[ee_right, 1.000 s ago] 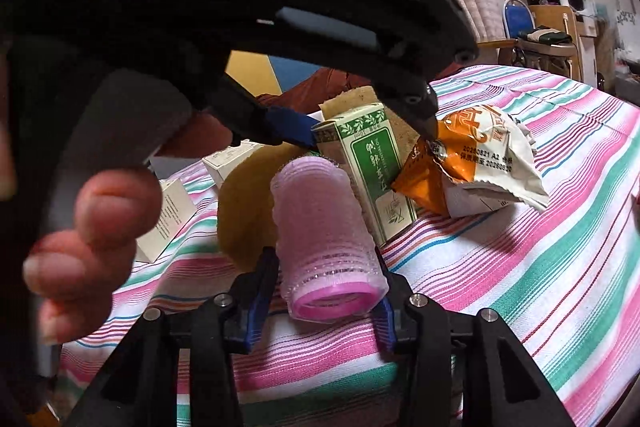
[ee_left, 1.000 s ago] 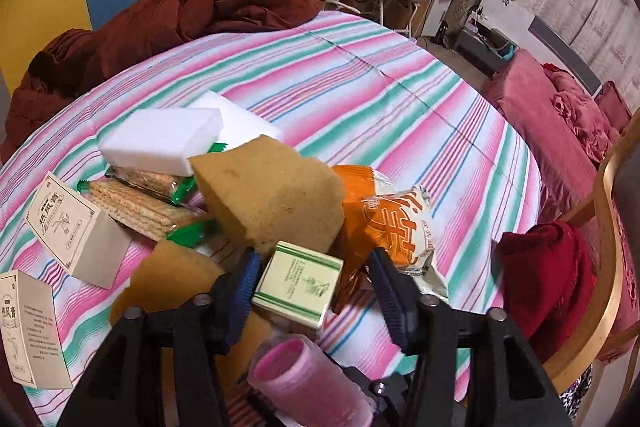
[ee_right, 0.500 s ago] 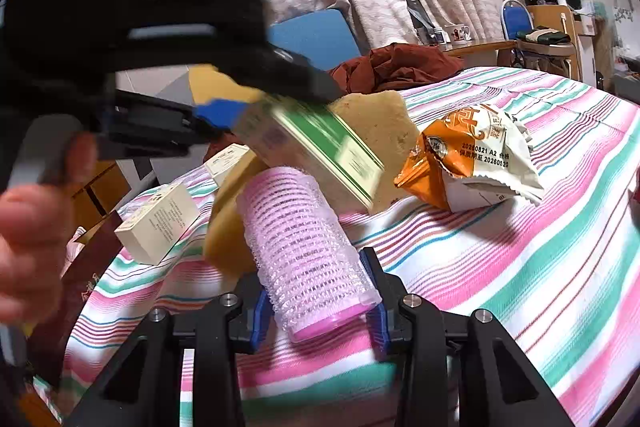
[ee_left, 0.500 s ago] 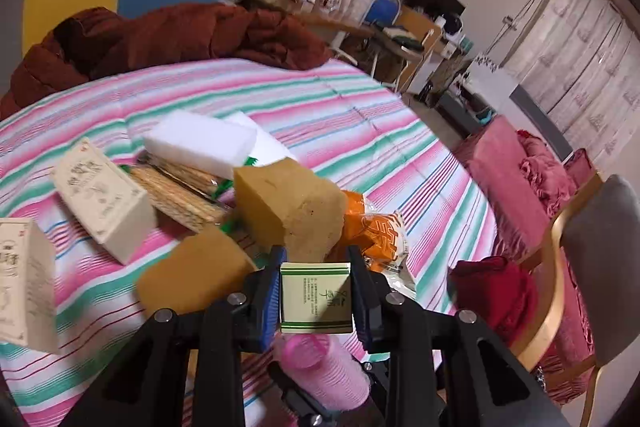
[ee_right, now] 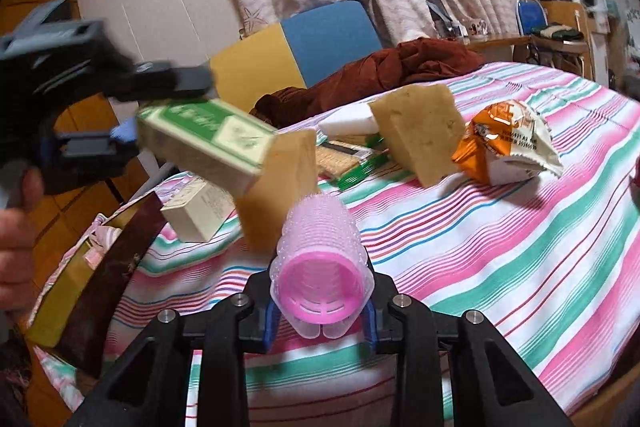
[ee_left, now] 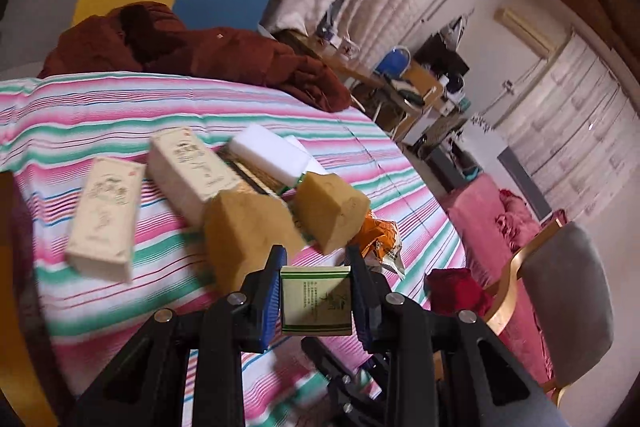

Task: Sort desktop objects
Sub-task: 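Carry the green box and pink roller over the tray and release both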

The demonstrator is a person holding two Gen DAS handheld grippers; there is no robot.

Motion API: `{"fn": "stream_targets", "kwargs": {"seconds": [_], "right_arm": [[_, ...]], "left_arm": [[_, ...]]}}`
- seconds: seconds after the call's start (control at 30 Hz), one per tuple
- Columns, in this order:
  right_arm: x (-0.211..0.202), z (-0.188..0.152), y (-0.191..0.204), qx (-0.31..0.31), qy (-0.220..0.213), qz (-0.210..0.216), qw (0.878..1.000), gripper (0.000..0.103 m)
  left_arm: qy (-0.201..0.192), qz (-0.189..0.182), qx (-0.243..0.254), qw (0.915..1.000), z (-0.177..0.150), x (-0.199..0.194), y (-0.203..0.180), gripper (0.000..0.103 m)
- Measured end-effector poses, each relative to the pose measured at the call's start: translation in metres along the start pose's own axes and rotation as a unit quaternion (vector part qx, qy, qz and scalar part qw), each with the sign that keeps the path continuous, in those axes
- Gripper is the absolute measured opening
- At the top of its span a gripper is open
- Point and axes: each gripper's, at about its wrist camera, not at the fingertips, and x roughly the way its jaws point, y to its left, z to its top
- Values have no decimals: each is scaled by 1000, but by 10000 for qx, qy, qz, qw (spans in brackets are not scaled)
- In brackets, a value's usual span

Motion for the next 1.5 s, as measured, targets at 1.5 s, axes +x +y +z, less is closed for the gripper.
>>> {"fn": "stream_targets", "kwargs": {"seconds": [1.5], "right_arm": [[104, 6, 309, -1053, 1752, 2202, 9538, 73]], "left_arm": [[-1489, 2392, -1966, 9391, -60, -218, 267, 49]]}}
